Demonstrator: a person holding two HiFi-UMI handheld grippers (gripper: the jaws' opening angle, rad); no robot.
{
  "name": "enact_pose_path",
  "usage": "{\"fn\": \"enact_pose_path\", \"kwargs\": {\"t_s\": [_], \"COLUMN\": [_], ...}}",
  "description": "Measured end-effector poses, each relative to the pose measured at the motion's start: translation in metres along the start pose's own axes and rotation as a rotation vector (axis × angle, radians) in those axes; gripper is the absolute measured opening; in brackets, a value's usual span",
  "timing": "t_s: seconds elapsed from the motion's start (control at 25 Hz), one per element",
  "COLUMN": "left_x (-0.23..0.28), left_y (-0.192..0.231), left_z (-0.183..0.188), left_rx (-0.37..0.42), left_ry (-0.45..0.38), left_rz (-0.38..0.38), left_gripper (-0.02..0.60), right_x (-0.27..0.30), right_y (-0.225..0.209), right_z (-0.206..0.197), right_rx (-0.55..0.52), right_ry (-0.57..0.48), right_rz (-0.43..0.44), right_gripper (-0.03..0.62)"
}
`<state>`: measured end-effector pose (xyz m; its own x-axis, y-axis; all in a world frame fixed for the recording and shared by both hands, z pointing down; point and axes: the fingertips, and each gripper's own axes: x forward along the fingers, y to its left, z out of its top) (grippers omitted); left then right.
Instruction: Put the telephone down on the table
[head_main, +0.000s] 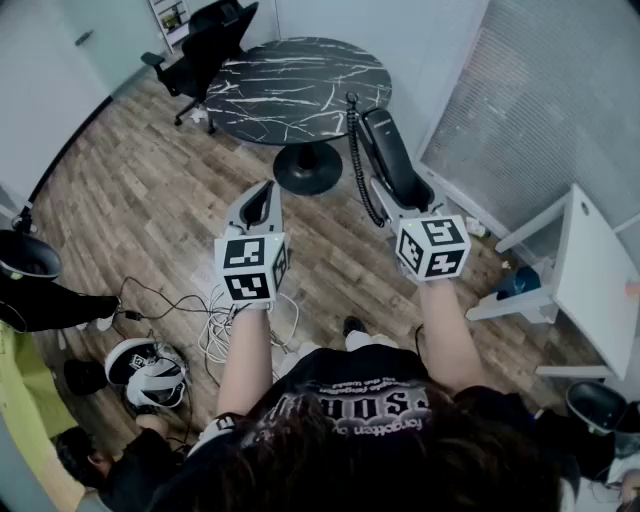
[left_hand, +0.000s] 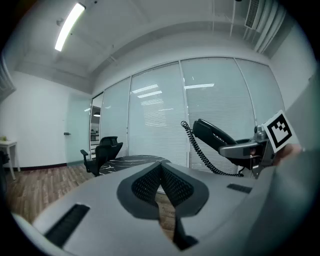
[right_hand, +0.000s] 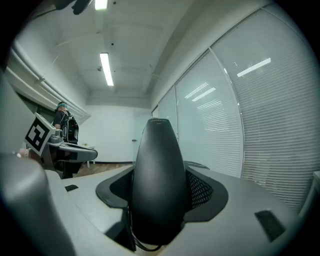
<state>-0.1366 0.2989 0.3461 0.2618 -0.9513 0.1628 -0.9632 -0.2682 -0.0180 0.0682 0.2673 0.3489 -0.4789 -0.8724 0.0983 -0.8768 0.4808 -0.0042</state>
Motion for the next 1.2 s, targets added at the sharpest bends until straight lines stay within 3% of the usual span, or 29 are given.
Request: {"fn": "enact_pose_path", "kwargs": {"t_s": [0.68, 1.2], "left_x": [0.049, 0.124], "left_y": [-0.016, -0.032], "left_z": [0.003, 0.011], "left_rx": [0.024, 0.015], "left_ry": [0.025, 0.039], "left_rz": [-0.026, -0.001], "left_gripper": [0.003, 0.003], "right_x": [0.034, 0.084], "right_y": [-0.032, -0.094], "right_z": [0.006, 0.010], "right_rx": [0.027, 0.021], "right_ry": [-0.017, -0.005], "right_rz": [0.040, 0.076], "right_gripper": [0.288, 0.288]}}
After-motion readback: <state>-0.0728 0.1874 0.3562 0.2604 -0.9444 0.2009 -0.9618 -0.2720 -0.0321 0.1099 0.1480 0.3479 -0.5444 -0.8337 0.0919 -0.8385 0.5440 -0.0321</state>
